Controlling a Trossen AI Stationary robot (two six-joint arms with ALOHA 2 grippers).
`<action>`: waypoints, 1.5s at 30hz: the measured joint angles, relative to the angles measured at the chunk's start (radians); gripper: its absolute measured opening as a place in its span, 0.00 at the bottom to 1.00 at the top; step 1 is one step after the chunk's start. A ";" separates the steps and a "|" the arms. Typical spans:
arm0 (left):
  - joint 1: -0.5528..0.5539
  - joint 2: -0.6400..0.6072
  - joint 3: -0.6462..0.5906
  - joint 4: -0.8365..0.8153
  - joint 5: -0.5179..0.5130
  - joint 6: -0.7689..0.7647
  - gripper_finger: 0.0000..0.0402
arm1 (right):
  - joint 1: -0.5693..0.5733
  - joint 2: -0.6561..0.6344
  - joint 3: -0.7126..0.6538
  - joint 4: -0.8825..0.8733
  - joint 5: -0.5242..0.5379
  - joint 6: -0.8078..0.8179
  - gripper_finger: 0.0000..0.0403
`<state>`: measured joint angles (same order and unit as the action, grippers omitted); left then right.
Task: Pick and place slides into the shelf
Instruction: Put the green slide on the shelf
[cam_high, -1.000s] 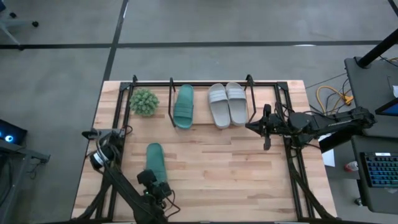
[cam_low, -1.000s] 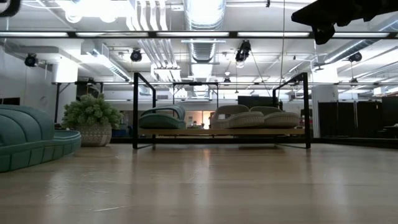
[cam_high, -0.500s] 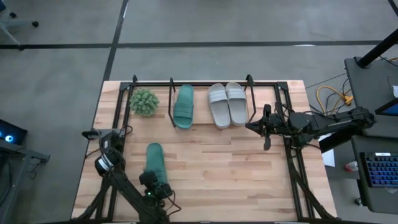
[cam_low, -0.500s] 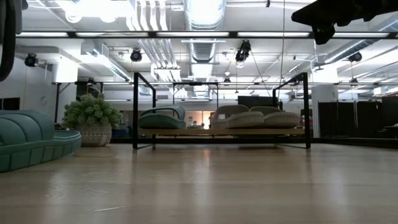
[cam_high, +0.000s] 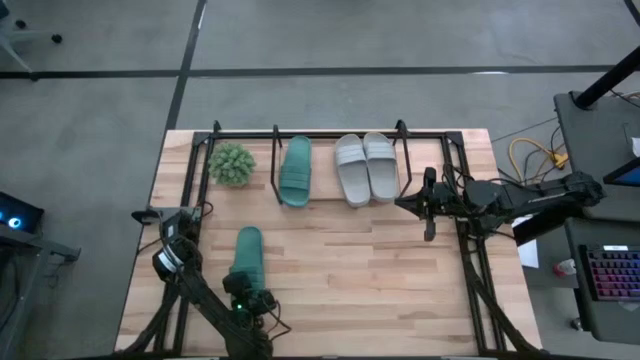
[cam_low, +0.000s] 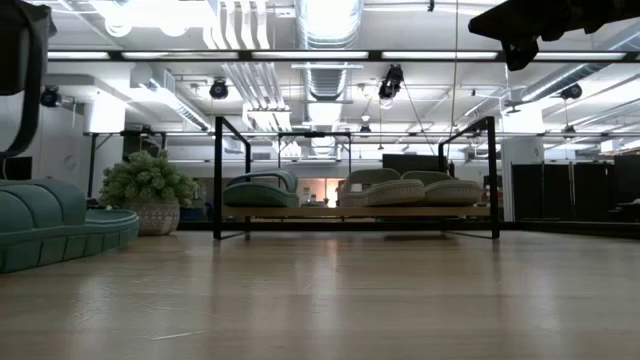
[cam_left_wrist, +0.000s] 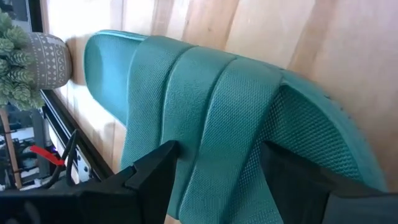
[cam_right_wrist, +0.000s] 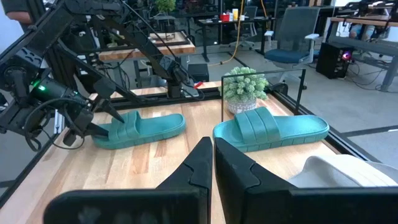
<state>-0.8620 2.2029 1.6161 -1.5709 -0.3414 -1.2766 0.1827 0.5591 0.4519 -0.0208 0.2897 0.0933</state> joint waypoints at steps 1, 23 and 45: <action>0.003 -0.004 -0.001 0.000 -0.003 0.000 0.54 | 0.000 0.000 0.000 0.000 0.000 0.000 0.02; 0.054 -0.027 -0.137 -0.004 -0.057 -0.045 0.17 | 0.000 0.000 0.000 0.002 0.000 0.003 0.02; 0.130 -0.205 -0.057 0.007 -0.225 0.185 0.00 | 0.000 0.000 0.001 0.001 0.001 0.000 0.02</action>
<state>-0.7315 1.9980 1.5595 -1.5634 -0.5665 -1.0912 0.1825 0.5591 0.4526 -0.0200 0.2905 0.0937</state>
